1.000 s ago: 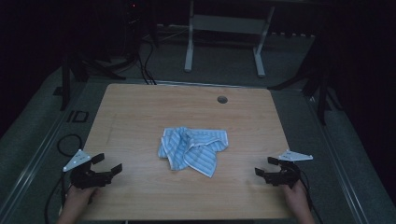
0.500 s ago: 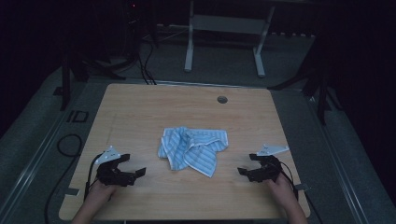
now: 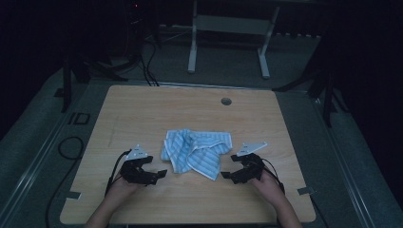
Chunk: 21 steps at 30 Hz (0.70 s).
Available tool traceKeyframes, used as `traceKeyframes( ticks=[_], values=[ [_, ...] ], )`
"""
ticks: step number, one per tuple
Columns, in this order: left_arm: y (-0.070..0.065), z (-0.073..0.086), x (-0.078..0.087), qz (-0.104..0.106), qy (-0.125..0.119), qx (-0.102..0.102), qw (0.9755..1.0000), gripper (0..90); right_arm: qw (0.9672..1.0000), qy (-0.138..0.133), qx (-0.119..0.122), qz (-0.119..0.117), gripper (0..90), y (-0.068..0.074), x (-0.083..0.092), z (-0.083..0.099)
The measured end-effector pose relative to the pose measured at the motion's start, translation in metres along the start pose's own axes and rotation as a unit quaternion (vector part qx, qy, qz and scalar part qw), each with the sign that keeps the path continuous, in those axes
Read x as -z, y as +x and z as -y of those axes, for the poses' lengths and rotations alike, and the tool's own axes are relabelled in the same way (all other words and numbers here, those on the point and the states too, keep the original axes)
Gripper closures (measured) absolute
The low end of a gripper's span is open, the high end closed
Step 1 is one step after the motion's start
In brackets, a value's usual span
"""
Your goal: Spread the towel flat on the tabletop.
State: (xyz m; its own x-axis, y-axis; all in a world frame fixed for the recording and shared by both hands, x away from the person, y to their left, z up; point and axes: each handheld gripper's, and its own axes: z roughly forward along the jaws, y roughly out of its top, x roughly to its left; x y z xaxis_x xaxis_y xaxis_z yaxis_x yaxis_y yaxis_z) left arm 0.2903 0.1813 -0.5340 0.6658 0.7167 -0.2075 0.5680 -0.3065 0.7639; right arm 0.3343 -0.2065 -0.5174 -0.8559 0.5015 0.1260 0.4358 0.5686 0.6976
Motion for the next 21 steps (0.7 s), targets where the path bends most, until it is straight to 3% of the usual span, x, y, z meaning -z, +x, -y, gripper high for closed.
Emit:
traceKeyframes(
  ticks=[2, 5, 8, 14, 18, 21],
  values=[
    [-0.002, -0.002, -0.002, -0.002, 0.005, -0.002, 1.0, 15.8, 1.0, 0.006, 0.004, 0.0, 15.8, 0.003, -0.003, -0.003],
    [-0.007, -0.006, -0.007, 0.009, 0.01, -0.008, 0.9999, 33.1, 0.9997, 0.005, 0.014, -0.019, 13.5, 0.01, -0.013, -0.015],
    [-0.01, -0.009, -0.014, 0.019, 0.026, -0.008, 0.9995, 40.0, 0.9993, 0.009, 0.027, -0.025, 14.6, 0.018, -0.023, -0.025],
    [-0.011, -0.016, -0.029, 0.027, 0.051, 0.003, 0.9983, 43.0, 0.9968, 0.032, 0.068, -0.027, 32.0, 0.034, -0.044, -0.047],
    [-0.015, -0.02, -0.039, 0.025, 0.055, -0.006, 0.9982, 43.9, 0.9956, 0.043, 0.082, -0.016, 41.9, 0.038, -0.056, -0.06],
    [-0.017, -0.024, -0.044, 0.02, 0.054, -0.015, 0.9982, 46.4, 0.9954, 0.044, 0.085, -0.009, 44.1, 0.04, -0.062, -0.068]
  ],
)
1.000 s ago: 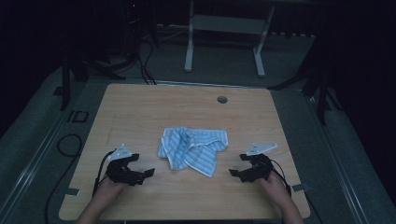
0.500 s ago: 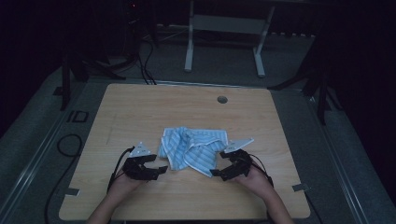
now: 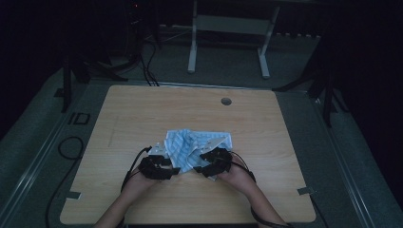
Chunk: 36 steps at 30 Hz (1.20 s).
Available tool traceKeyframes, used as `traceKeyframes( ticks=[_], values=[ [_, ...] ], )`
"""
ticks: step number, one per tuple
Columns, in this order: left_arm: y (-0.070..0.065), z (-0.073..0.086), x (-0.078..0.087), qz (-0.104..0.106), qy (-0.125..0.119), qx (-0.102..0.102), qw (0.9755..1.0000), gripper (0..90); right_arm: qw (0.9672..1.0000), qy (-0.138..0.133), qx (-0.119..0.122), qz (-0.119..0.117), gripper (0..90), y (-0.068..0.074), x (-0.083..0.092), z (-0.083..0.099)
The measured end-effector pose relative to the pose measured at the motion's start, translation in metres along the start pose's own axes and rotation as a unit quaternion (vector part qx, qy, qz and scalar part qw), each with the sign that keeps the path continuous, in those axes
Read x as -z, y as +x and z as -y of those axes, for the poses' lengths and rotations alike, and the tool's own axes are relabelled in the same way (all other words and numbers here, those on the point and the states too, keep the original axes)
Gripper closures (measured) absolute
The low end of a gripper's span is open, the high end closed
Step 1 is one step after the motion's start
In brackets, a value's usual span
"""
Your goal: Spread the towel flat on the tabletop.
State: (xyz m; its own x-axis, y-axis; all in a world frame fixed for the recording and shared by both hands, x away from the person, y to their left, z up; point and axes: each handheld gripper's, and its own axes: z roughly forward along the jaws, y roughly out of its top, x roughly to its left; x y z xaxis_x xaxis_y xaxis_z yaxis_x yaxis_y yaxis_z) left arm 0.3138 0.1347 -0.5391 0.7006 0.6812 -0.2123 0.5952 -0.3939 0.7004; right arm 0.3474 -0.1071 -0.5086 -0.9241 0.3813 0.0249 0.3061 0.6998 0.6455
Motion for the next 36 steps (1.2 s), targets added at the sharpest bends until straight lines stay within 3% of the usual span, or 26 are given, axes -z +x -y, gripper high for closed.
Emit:
traceKeyframes(
  ticks=[5, 9, 15, 17, 19, 23, 25, 26, 30, 33, 36],
  values=[
    [0.0, -0.007, -0.005, -0.015, -0.006, -0.01, 0.9998, 50.6, 0.9999, -0.009, -0.005, -0.002, 45.6, -0.002, -0.005, -0.012],
    [0.002, -0.012, -0.005, -0.022, -0.015, 0.0, 0.9997, 53.6, 1.0, -0.003, -0.002, -0.005, 45.0, 0.0, -0.012, -0.017],
    [-0.004, -0.016, -0.009, -0.012, -0.002, -0.023, 0.9997, 71.3, 0.9998, 0.017, 0.005, -0.001, 45.4, 0.003, -0.026, -0.015],
    [-0.007, -0.017, -0.009, -0.015, -0.007, -0.032, 0.9994, 78.7, 0.9998, 0.019, 0.008, -0.003, 48.0, 0.004, -0.03, -0.015],
    [-0.009, -0.018, -0.008, -0.012, -0.012, -0.034, 0.9993, 86.4, 0.9995, 0.029, 0.01, -0.003, 56.6, 0.004, -0.033, -0.014],
    [-0.01, -0.021, -0.008, -0.02, -0.001, -0.039, 0.999, 88.1, 0.9987, 0.049, 0.014, 0.005, 72.5, 0.002, -0.04, -0.01],
    [-0.009, -0.021, -0.007, -0.012, -0.003, -0.034, 0.9994, 88.2, 0.9987, 0.05, 0.009, 0.008, 85.2, 0.001, -0.038, -0.01],
    [-0.009, -0.021, -0.007, -0.015, -0.002, -0.036, 0.9992, 88.3, 0.9987, 0.049, 0.008, 0.01, 86.9, 0.001, -0.036, -0.01],
    [-0.008, -0.021, -0.003, -0.022, -0.003, -0.034, 0.9992, 88.4, 0.9992, 0.037, 0.011, 0.013, 88.1, 0.001, -0.026, -0.01],
    [-0.006, -0.021, 0.002, -0.025, -0.005, -0.034, 0.9991, 88.4, 0.9998, 0.017, 0.0, 0.009, 88.1, -0.002, -0.012, -0.009],
    [-0.003, -0.02, 0.008, -0.027, -0.009, -0.033, 0.999, 88.5, 0.9997, 0.0, -0.011, 0.022, 88.1, -0.009, 0.005, -0.005]
  ],
)
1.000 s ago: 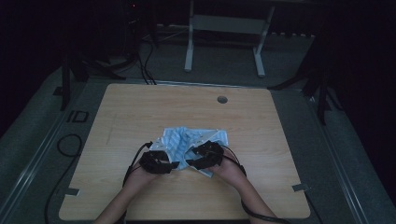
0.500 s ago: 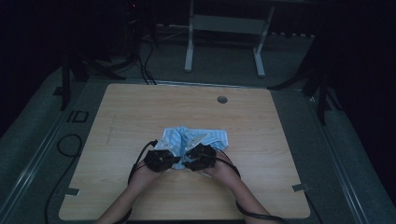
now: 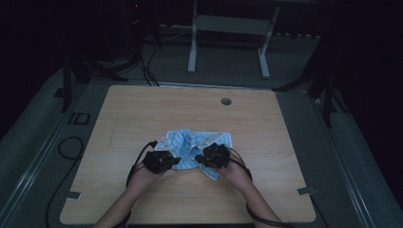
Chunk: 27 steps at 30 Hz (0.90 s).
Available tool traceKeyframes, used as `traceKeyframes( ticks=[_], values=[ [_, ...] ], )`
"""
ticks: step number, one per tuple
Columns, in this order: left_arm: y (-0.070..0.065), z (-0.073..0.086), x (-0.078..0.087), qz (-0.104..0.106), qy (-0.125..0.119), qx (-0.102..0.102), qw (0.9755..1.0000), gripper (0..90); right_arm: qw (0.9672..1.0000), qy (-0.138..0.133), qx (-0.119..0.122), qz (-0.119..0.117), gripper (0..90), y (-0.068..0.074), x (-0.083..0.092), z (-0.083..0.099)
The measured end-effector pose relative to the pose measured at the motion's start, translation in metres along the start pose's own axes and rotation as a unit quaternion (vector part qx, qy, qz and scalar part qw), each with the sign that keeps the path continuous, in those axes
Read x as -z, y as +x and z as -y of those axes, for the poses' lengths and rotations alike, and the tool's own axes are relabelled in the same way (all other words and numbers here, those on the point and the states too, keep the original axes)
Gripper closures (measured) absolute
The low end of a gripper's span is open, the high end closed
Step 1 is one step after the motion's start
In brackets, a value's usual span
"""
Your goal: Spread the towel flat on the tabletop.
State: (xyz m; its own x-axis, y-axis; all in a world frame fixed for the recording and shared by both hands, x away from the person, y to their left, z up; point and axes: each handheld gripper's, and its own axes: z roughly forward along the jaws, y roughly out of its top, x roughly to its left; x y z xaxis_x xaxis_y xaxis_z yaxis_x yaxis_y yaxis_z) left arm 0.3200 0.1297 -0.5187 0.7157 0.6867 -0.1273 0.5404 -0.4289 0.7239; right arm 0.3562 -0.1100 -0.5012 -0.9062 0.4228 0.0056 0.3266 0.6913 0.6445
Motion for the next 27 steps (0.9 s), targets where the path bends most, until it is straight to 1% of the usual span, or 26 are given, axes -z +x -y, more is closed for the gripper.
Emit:
traceKeyframes(
  ticks=[3, 4, 5, 6, 7, 9, 11, 13, 14, 15, 16, 17, 18, 19, 20, 21, 22, 23, 24, 25, 26, 27],
  values=[
    [0.002, 0.0, 0.007, 0.002, -0.008, 0.004, 1.0, 88.8, 0.9997, -0.014, -0.014, 0.012, 88.1, -0.008, 0.019, 0.006],
    [0.003, 0.0, 0.01, 0.0, -0.01, 0.005, 0.9999, 88.8, 0.9995, -0.02, -0.017, 0.016, 88.1, -0.01, 0.026, 0.008],
    [0.003, 0.0, 0.01, 0.0, -0.01, 0.005, 0.9999, 88.8, 0.9995, -0.02, -0.017, 0.016, 88.1, -0.01, 0.026, 0.008],
    [0.004, -0.001, 0.017, 0.002, -0.019, 0.007, 0.9998, 88.8, 0.9992, -0.026, -0.021, 0.021, 88.1, -0.013, 0.033, 0.01],
    [0.005, -0.003, 0.02, 0.0, -0.022, 0.005, 0.9997, 88.8, 0.9983, -0.04, -0.03, 0.031, 88.1, -0.018, 0.048, 0.015],
    [0.008, -0.007, 0.029, -0.001, -0.03, 0.004, 0.9995, 88.9, 0.9971, -0.051, -0.037, 0.041, 88.1, -0.022, 0.062, 0.019],
    [0.01, -0.011, 0.037, -0.008, -0.035, 0.0, 0.9993, 88.9, 0.9958, -0.061, -0.044, 0.053, 88.1, -0.027, 0.075, 0.023],
    [0.013, -0.015, 0.046, -0.015, -0.039, -0.003, 0.9991, 88.9, 0.9946, -0.068, -0.051, 0.06, 88.1, -0.032, 0.087, 0.026],
    [0.015, -0.017, 0.05, -0.02, -0.039, -0.004, 0.999, 88.8, 0.9938, -0.071, -0.053, 0.068, 88.1, -0.034, 0.092, 0.028],
    [0.017, -0.019, 0.055, -0.02, -0.044, -0.003, 0.9988, 88.9, 0.9933, -0.072, -0.057, 0.07, 88.1, -0.036, 0.097, 0.03],
    [0.018, -0.021, 0.06, -0.011, -0.049, 0.006, 0.9987, 88.9, 0.9928, -0.074, -0.061, 0.072, 88.1, -0.038, 0.101, 0.031],
    [0.018, -0.021, 0.06, -0.011, -0.049, 0.006, 0.9987, 88.8, 0.9928, -0.074, -0.061, 0.072, 88.1, -0.038, 0.101, 0.031],
    [0.018, -0.025, 0.07, 0.0, -0.056, 0.005, 0.9984, 88.8, 0.9929, -0.077, -0.055, 0.072, 88.0, -0.033, 0.114, 0.033],
    [0.017, -0.026, 0.074, 0.003, -0.057, 0.0, 0.9984, 88.8, 0.9929, -0.077, -0.055, 0.072, 88.0, -0.033, 0.114, 0.033],
    [0.014, -0.027, 0.079, 0.005, -0.058, -0.005, 0.9983, 88.8, 0.9932, -0.08, -0.045, 0.071, 88.1, -0.026, 0.121, 0.035],
    [0.006, -0.027, 0.087, 0.018, -0.058, -0.014, 0.9981, 88.8, 0.9938, -0.076, -0.039, 0.071, 88.1, -0.021, 0.124, 0.036],
    [0.006, -0.027, 0.087, 0.018, -0.058, -0.014, 0.9981, 88.8, 0.9938, -0.076, -0.039, 0.071, 88.1, -0.021, 0.124, 0.036],
    [0.0, -0.025, 0.09, 0.022, -0.053, -0.019, 0.9982, 88.7, 0.9941, -0.076, -0.033, 0.07, 88.0, -0.009, 0.13, 0.042],
    [-0.004, -0.023, 0.092, 0.024, -0.05, -0.025, 0.9982, 88.7, 0.9941, -0.076, -0.033, 0.07, 88.0, -0.009, 0.13, 0.042],
    [-0.009, -0.019, 0.094, 0.031, -0.045, -0.028, 0.9981, 88.7, 0.9943, -0.077, -0.033, 0.066, 88.0, 0.0, 0.134, 0.049],
    [-0.02, -0.009, 0.095, 0.042, -0.035, -0.03, 0.998, 88.6, 0.9944, -0.079, -0.039, 0.059, 88.0, 0.004, 0.135, 0.054],
    [-0.02, -0.009, 0.095, 0.042, -0.035, -0.03, 0.998, 88.6, 0.9948, -0.079, -0.042, 0.049, 87.9, 0.009, 0.135, 0.06]
  ],
)
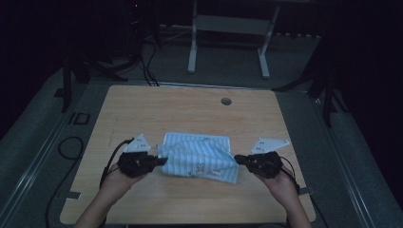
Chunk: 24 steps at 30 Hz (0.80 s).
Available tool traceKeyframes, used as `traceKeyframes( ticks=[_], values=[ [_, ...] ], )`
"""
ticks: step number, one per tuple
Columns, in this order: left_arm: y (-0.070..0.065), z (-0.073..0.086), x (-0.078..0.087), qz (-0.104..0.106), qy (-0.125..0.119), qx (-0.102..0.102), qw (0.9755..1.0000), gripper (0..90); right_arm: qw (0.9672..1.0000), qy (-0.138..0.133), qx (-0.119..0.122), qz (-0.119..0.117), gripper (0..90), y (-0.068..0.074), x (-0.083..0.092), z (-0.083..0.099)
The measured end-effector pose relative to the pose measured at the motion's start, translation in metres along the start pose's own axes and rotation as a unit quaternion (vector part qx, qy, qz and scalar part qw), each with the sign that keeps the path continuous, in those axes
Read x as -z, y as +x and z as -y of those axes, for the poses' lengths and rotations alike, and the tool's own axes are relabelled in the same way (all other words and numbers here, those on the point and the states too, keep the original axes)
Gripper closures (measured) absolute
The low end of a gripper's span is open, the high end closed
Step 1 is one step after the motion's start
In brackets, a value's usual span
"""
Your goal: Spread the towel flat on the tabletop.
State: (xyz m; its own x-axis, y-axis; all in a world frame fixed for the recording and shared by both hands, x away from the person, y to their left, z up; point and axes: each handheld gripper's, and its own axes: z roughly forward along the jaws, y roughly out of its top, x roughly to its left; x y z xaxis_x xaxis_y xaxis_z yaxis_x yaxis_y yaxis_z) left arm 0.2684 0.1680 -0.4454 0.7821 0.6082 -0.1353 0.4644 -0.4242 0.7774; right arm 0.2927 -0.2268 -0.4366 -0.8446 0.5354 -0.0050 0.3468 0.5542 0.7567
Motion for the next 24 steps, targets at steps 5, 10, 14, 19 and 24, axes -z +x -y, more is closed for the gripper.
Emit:
traceKeyframes(
  ticks=[5, 10, 14, 19, 24],
  values=[
    [-0.021, 0.032, -0.006, 0.045, 0.028, 0.02, 0.9984, 88.5, 0.9996, 0.017, -0.014, -0.016, 87.7, 0.015, -0.002, 0.026],
    [-0.037, 0.067, -0.028, 0.071, 0.089, 0.035, 0.9929, 88.5, 0.9968, 0.069, -0.021, -0.033, 87.7, 0.034, -0.017, 0.055],
    [-0.036, 0.084, -0.036, 0.089, 0.105, 0.063, 0.9885, 88.3, 0.9936, 0.09, -0.04, -0.054, 87.7, 0.042, -0.029, 0.077],
    [-0.032, 0.096, -0.042, 0.097, 0.115, 0.085, 0.985, 88.0, 0.9902, 0.112, -0.053, -0.064, 87.6, 0.043, -0.04, 0.089],
    [-0.031, 0.097, -0.039, 0.112, 0.124, 0.085, 0.9822, 79.7, 0.9882, 0.131, -0.047, -0.063, 77.7, 0.047, -0.045, 0.089]
  ],
)
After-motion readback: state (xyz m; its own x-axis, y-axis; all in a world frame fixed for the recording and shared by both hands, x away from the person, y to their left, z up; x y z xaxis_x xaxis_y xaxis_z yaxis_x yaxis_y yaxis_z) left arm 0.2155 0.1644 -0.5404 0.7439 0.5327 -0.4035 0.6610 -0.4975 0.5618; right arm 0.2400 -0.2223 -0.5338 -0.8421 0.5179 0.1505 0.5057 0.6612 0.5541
